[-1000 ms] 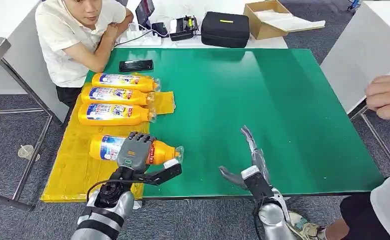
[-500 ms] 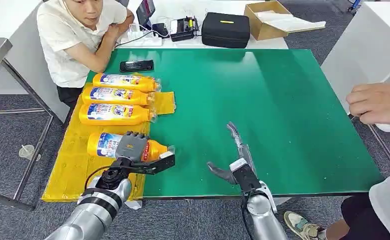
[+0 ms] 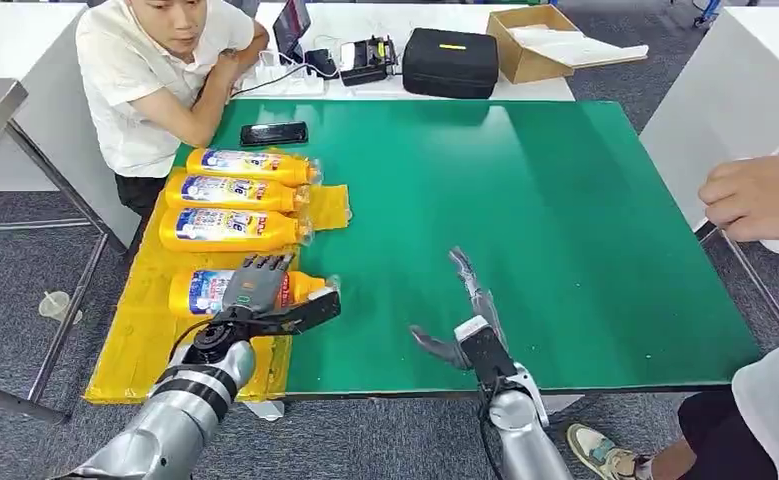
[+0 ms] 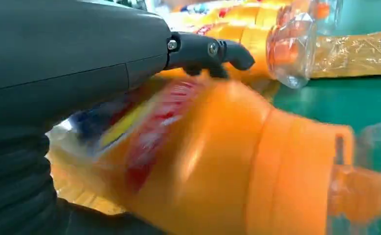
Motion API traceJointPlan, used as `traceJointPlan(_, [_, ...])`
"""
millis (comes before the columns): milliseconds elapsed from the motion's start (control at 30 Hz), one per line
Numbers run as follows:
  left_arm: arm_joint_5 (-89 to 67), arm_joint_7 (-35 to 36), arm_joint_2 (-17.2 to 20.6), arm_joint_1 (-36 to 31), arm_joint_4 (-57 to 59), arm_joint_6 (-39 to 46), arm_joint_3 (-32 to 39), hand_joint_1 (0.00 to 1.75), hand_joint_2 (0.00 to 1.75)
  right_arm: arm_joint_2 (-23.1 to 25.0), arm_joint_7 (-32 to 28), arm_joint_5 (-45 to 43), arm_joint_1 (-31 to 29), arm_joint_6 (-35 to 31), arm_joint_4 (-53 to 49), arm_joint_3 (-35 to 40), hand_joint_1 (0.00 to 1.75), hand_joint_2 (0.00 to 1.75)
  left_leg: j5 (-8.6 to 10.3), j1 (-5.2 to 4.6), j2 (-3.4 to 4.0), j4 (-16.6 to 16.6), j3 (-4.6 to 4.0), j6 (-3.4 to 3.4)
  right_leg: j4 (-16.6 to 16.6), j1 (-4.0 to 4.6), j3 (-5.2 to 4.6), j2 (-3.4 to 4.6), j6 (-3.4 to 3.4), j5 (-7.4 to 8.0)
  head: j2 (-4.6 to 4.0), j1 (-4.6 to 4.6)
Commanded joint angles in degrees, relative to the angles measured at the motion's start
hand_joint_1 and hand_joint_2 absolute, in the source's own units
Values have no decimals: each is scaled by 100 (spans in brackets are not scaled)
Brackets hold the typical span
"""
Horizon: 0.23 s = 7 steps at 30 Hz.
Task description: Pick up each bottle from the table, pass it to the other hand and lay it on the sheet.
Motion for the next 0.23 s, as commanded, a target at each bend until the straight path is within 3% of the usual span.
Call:
traceJointPlan(33, [57,-257,-26,-8,623,-161,437,0,175,-36,-6,-6,-280,19,567,75,0,175,-7,1,18,-5,21,0,-7,4,18,10,-17,-2,0,0])
traceJointPlan(233, [115,-400,-58,103,513,-146,455,0,175,-65,-11,-14,-239,13,580,75,0,175,-10,1,18,-6,28,-1,-8,6,25,8,-27,-4,0,0])
